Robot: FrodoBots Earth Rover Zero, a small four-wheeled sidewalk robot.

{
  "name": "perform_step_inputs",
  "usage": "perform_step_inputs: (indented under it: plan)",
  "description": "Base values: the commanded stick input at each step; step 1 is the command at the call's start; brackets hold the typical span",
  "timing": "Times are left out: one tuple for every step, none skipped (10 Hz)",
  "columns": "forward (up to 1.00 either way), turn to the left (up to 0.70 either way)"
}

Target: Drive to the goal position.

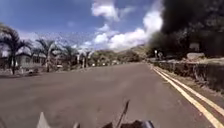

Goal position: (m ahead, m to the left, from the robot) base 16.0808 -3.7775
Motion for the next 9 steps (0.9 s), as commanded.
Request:
perform_step_inputs:
  plan:
    - [0.7,-0.3]
    - [0.7,-0.23]
    - [0.7,-0.05]
    - [0.7,-0.03]
    - [0.7,-0.01]
    - [0.7,0.0]
    - [0.7,0.0]
    - [0.7,0.0]
    - [0.7,0.0]
